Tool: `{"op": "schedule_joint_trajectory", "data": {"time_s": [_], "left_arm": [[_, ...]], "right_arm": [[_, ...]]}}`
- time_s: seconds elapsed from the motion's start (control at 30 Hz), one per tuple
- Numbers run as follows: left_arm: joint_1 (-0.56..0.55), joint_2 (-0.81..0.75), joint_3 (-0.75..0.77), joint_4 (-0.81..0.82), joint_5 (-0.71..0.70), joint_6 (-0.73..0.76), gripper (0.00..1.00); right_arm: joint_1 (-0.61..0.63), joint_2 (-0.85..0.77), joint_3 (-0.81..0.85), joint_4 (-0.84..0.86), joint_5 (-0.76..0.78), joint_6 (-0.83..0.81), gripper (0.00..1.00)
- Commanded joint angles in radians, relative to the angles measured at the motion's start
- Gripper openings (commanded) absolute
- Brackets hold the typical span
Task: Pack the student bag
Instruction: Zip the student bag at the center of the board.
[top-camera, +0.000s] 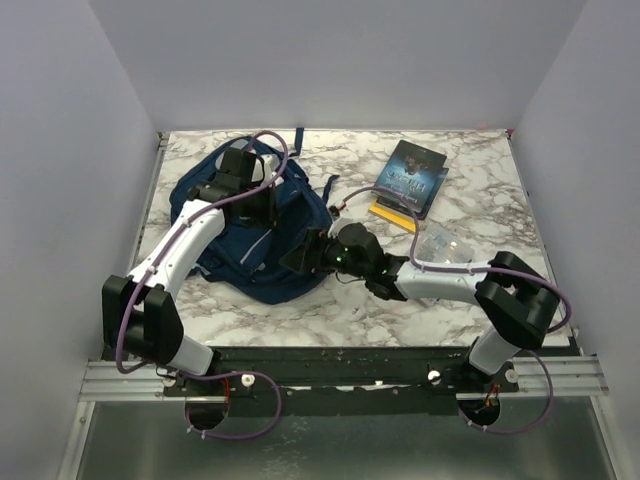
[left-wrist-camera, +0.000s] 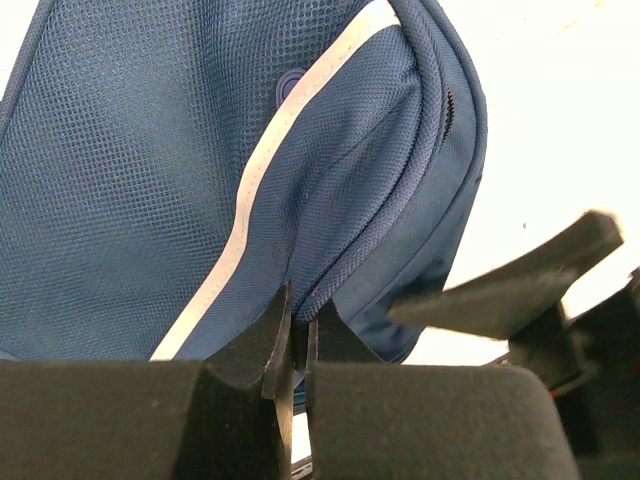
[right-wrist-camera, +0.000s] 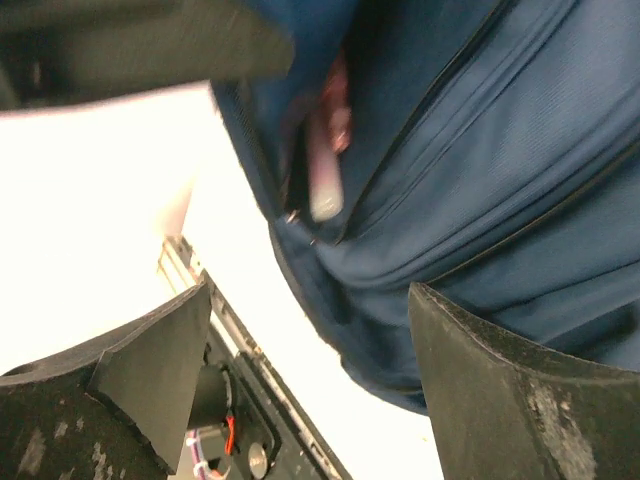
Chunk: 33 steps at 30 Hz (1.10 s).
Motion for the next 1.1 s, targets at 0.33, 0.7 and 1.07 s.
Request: {"op": "schedule_joint_trajectory", "data": {"time_s": [0.33,0.7,1.07], "left_arm": [[0.027,0.157,0.268,0.007,0.120,-0.197,0.00],[0.038,0.155,0.224,0.029,0.102,-0.181,0.00],[0.050,0.168,0.229,0.030,0.140,-0.192,0.00]], "right_arm": [[0.158,0.112,0.082,0.063,0.263,-0.135,0.58],[0.203,0.245,0.218,-0.045,0.461,-0.211,0.43],[0.220,0.365,0.291,-0.035,0.545,-0.217,0.42]]}}
